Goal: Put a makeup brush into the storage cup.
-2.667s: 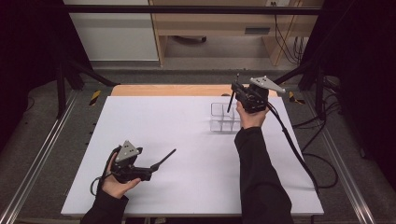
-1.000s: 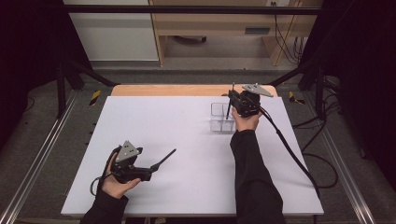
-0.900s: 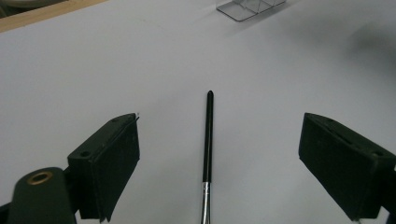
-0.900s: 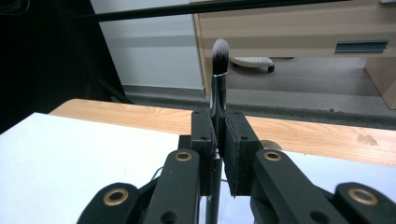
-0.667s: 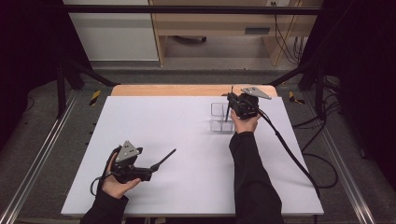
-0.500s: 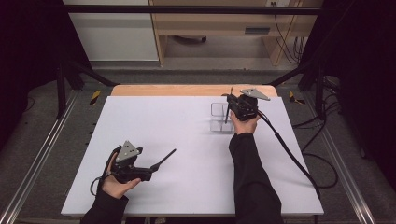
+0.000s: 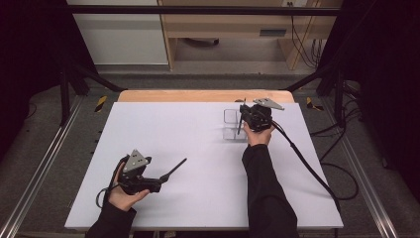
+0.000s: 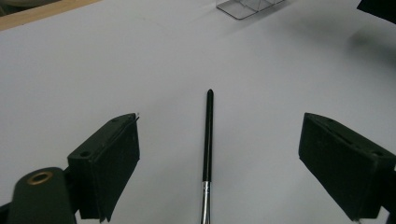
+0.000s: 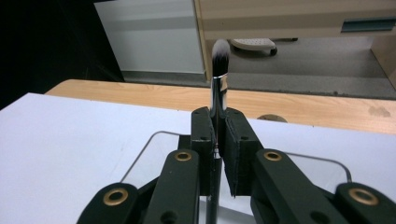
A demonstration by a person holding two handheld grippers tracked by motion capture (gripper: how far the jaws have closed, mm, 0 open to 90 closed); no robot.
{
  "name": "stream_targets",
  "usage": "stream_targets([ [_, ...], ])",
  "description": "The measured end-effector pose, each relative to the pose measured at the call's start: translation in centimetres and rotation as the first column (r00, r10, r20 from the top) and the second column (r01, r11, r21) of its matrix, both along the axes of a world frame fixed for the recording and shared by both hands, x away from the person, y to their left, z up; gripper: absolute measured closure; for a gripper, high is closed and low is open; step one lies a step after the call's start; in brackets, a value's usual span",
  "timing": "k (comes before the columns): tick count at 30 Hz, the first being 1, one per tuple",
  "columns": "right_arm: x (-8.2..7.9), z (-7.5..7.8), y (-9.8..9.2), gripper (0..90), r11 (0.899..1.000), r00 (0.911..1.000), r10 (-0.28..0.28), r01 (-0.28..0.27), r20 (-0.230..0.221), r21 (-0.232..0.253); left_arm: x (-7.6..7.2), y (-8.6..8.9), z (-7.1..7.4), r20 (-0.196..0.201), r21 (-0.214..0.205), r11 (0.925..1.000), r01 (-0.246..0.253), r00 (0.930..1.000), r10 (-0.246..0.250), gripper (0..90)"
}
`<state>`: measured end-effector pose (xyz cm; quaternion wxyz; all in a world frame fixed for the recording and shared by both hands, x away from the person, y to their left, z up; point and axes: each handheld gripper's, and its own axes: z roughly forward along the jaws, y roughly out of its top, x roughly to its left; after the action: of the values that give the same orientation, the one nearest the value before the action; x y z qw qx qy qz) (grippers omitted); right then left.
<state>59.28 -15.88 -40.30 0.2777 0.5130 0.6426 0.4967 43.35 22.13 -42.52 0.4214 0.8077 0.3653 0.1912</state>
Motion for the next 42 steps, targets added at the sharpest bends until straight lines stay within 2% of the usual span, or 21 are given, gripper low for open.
stream_targets([
  [7,-0.2,-0.5,0.3,83.6,1.0,0.9998,0.009,-0.01,-0.019,-0.027,0.0,0.0,0.0,-0.001,0.003,1.0,0.0,1.0,0.0,11.7],
  [11,-0.4,-0.7,0.0,81.5,1.0,0.9991,0.015,-0.015,-0.041,-0.01,0.0,0.0,0.0,-0.001,0.002,1.0,0.0,1.0,0.0,11.7],
  [16,-1.0,-0.6,-0.6,73.0,1.0,0.9988,0.014,-0.014,-0.046,-0.002,0.1,-0.1,-0.1,-0.004,0.007,1.0,0.0,1.0,0.0,11.7],
  [27,-4.1,0.4,-1.7,53.7,0.996,0.9961,0.085,-0.085,-0.023,0.006,0.1,-0.2,-0.2,-0.003,0.013,0.9999,-0.001,1.0,0.001,11.7],
  [34,-6.4,0.9,-1.5,38.7,0.985,0.9844,0.175,-0.175,-0.017,-0.006,0.1,-0.3,-0.2,-0.003,0.017,0.9999,-0.002,1.0,0.002,11.7],
  [42,-8.6,1.1,-1.8,22.9,0.974,0.9743,0.225,-0.225,-0.008,-0.015,0.1,-0.3,-0.2,-0.004,0.012,0.9999,-0.006,1.0,0.006,11.6],
])
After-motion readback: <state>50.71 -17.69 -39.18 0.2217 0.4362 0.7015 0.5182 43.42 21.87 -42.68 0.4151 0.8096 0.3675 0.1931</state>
